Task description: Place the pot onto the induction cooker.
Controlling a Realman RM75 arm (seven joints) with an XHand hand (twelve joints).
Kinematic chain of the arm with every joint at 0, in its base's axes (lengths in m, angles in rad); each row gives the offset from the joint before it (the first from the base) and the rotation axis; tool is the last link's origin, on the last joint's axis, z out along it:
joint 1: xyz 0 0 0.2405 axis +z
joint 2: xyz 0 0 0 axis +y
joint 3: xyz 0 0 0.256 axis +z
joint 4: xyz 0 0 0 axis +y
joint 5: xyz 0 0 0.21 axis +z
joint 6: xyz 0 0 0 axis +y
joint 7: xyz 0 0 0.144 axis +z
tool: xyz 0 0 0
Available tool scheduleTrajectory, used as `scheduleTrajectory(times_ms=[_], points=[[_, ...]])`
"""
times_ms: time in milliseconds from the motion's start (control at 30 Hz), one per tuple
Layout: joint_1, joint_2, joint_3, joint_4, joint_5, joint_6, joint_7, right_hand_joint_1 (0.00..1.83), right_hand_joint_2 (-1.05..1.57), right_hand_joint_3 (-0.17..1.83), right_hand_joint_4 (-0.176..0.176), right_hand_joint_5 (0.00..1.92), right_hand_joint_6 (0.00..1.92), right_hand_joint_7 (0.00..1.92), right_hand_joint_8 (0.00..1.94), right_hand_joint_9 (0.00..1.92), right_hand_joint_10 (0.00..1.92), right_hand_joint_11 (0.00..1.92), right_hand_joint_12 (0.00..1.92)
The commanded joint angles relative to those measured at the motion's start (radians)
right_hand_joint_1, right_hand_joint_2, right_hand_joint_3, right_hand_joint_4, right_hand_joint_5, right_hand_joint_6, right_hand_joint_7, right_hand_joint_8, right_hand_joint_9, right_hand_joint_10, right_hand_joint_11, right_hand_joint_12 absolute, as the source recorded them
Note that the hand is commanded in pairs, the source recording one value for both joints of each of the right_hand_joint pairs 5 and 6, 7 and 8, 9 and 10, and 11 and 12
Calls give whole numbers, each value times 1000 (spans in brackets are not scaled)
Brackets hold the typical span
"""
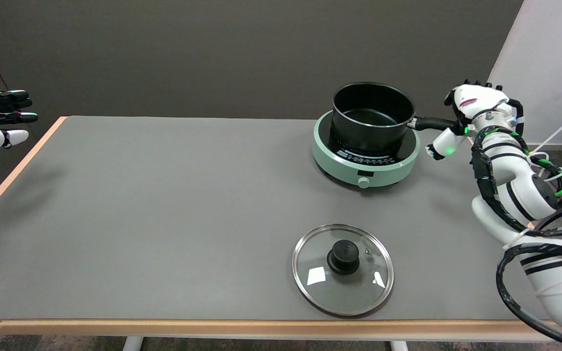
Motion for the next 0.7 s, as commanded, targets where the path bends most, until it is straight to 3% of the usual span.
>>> scheduleTrajectory(times_ms=[33,333,700], points=[[-98,-71,0,260,-56,75,4,1154,-223,1218,-176,378,378,378,378,378,378,378,378],[-91,-110,-26,257,-26,229,15,1143,-230,1190,-176,350,350,350,350,350,350,350,350],[-145,-74,32,250,465,472,67,1110,-178,1147,-176,334,334,334,334,334,334,334,334]])
